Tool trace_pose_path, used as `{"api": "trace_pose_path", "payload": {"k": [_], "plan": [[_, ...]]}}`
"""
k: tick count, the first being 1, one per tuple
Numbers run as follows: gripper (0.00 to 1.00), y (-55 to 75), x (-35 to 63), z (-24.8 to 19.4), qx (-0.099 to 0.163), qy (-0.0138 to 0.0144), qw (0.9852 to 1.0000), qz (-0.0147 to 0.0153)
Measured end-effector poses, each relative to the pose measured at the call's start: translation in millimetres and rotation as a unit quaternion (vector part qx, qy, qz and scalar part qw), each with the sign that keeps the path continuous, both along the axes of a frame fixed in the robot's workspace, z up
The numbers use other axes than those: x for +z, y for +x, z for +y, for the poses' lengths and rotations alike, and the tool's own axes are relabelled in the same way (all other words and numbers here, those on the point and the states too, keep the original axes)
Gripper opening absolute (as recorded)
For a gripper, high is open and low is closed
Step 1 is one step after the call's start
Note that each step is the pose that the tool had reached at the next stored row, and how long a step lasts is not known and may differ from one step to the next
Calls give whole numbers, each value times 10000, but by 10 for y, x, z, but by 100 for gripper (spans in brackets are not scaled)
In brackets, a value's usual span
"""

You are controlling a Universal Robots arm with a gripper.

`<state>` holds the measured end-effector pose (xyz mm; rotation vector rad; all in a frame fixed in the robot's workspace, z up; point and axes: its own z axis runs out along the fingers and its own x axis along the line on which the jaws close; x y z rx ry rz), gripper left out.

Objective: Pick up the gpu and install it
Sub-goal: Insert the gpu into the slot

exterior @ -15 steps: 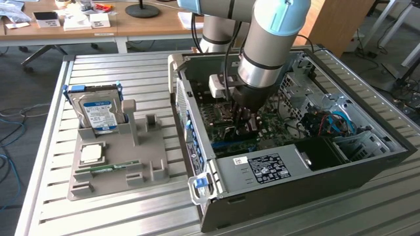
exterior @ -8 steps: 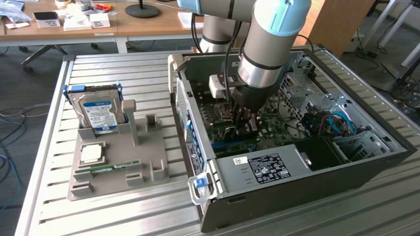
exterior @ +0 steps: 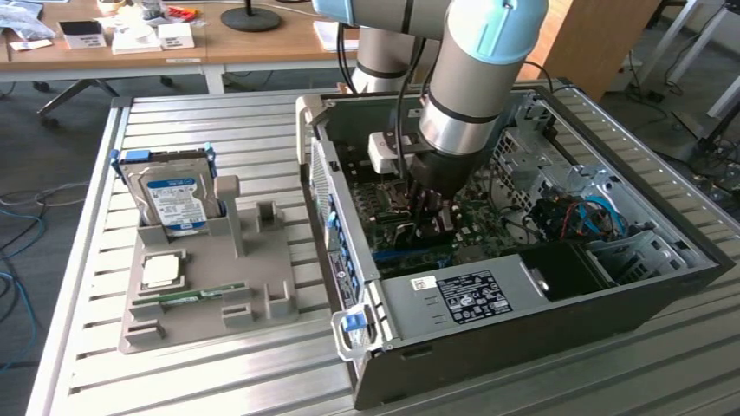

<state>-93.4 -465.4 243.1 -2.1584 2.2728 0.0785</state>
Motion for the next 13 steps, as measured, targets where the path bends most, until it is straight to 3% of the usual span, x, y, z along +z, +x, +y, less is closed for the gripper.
{"api": "trace_pose_path", "payload": {"k": [13], "plan": [[27, 0, 10, -2, 0, 3, 10000, 0]]}}
